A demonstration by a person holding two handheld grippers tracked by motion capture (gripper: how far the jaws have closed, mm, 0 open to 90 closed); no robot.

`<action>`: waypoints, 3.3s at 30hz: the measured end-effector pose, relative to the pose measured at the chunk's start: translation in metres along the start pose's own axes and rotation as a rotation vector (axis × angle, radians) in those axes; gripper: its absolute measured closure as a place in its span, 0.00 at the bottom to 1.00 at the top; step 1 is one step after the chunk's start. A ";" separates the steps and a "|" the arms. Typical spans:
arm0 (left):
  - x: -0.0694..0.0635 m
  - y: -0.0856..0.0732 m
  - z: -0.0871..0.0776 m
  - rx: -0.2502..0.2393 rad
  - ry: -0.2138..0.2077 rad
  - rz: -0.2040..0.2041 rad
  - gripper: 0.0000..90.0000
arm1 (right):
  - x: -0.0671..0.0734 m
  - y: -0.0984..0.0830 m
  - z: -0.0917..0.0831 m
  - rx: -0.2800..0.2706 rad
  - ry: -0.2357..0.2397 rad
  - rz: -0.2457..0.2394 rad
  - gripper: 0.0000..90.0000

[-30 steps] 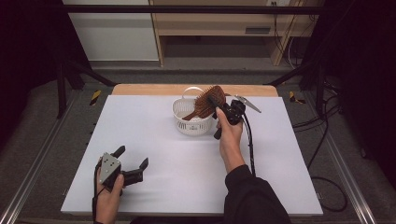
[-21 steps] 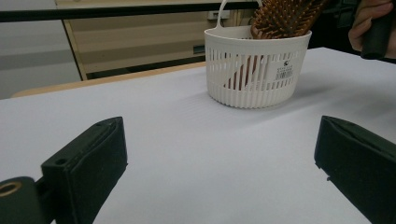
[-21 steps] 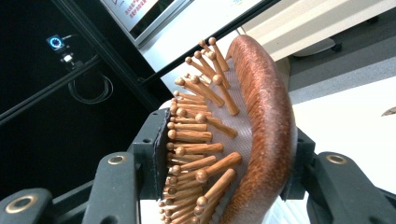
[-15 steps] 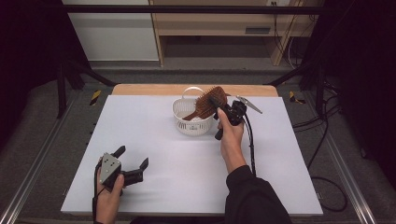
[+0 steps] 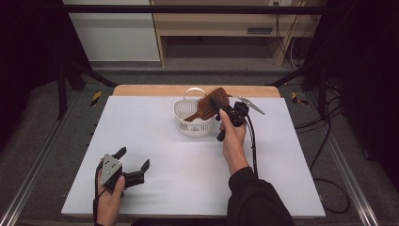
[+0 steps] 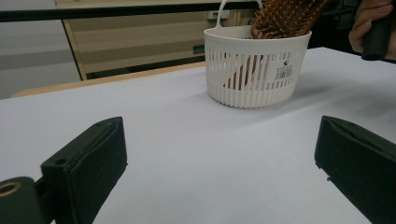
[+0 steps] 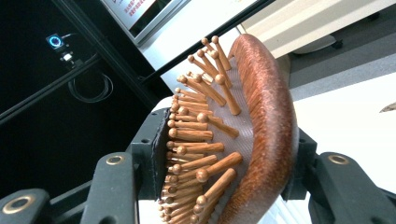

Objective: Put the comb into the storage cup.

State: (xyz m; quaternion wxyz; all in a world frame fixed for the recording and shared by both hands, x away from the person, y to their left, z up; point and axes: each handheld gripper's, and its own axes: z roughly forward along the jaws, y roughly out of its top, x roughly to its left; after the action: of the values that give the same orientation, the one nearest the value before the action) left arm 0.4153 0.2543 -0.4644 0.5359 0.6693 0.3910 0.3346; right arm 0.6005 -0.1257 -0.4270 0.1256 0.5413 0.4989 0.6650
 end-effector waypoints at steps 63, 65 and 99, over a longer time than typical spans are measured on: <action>0.000 0.000 0.000 0.002 -0.006 -0.002 0.02 | -0.005 0.001 0.000 0.024 -0.011 -0.013 0.46; 0.000 0.000 0.000 0.002 -0.006 -0.003 0.02 | -0.005 0.001 -0.001 0.025 -0.010 -0.017 0.46; -0.001 0.000 0.000 0.005 -0.008 -0.001 0.02 | -0.007 0.005 -0.004 0.055 -0.068 -0.083 0.28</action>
State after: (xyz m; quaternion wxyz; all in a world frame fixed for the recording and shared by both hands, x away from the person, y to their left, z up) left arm 0.4152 0.2536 -0.4645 0.5361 0.6717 0.3900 0.3306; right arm 0.6017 -0.1352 -0.4270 0.1551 0.5456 0.5346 0.6264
